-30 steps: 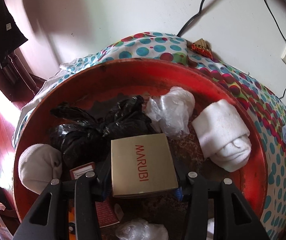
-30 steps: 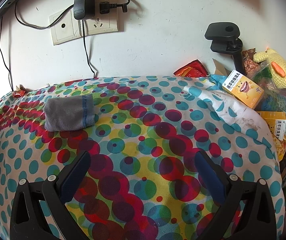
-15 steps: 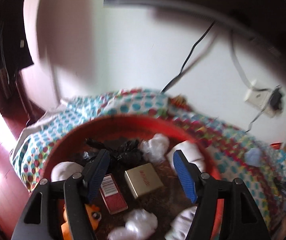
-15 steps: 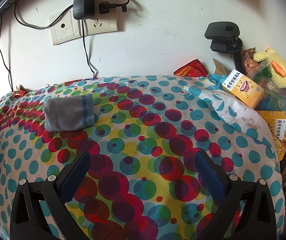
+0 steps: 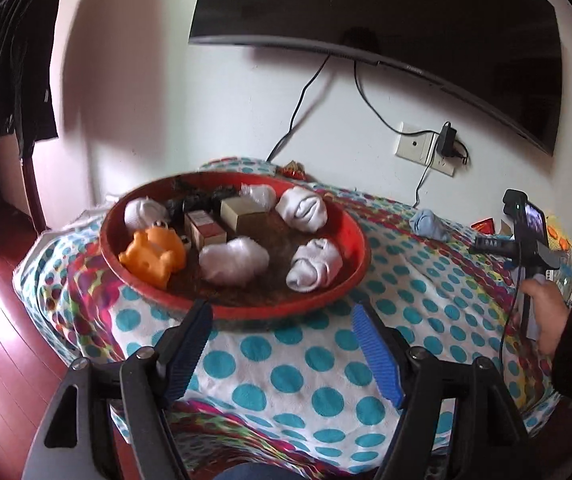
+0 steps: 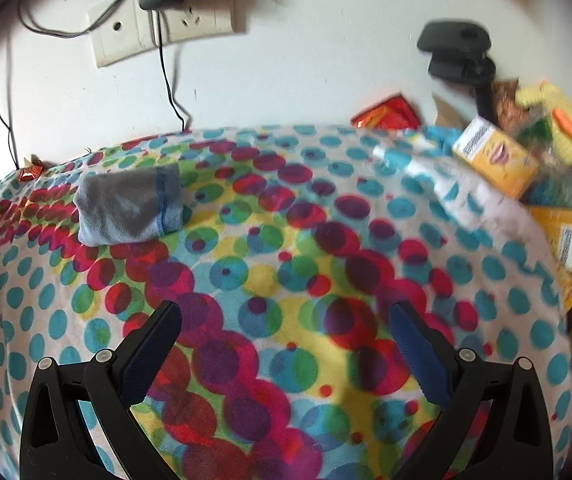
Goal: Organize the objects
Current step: 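Grasp the blue-grey sock on the bed with the right tool, then lift the blue-grey sock with the right tool and carry it over the tray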
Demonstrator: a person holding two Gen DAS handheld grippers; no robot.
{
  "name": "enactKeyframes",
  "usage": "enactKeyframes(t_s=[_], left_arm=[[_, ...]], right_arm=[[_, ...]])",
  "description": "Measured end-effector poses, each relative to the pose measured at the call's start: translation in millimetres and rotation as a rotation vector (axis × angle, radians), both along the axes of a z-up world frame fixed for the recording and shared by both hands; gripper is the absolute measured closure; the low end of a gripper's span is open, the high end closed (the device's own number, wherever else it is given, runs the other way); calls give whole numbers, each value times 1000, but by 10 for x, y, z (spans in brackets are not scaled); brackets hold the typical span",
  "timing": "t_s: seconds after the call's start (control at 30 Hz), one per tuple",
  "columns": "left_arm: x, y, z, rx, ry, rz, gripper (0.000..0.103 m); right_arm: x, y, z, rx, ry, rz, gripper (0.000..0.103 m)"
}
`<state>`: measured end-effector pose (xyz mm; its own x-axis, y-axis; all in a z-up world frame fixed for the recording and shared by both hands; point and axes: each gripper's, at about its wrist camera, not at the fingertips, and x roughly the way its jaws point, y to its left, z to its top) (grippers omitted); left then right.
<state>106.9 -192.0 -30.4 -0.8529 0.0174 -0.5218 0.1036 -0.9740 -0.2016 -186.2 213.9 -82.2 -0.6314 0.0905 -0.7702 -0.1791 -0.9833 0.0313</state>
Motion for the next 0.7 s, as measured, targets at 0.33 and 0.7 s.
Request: enactKeyframes(t_s=[0.33,0.7], left_arm=[[-141,28,-219,50,-100,-71,28],[-230,56,-319,76,-163,-101,28]], right_arm=[[-635,-943,109,58,-5,101,0],[-950,-1010,-156,-12,-33,84,12]])
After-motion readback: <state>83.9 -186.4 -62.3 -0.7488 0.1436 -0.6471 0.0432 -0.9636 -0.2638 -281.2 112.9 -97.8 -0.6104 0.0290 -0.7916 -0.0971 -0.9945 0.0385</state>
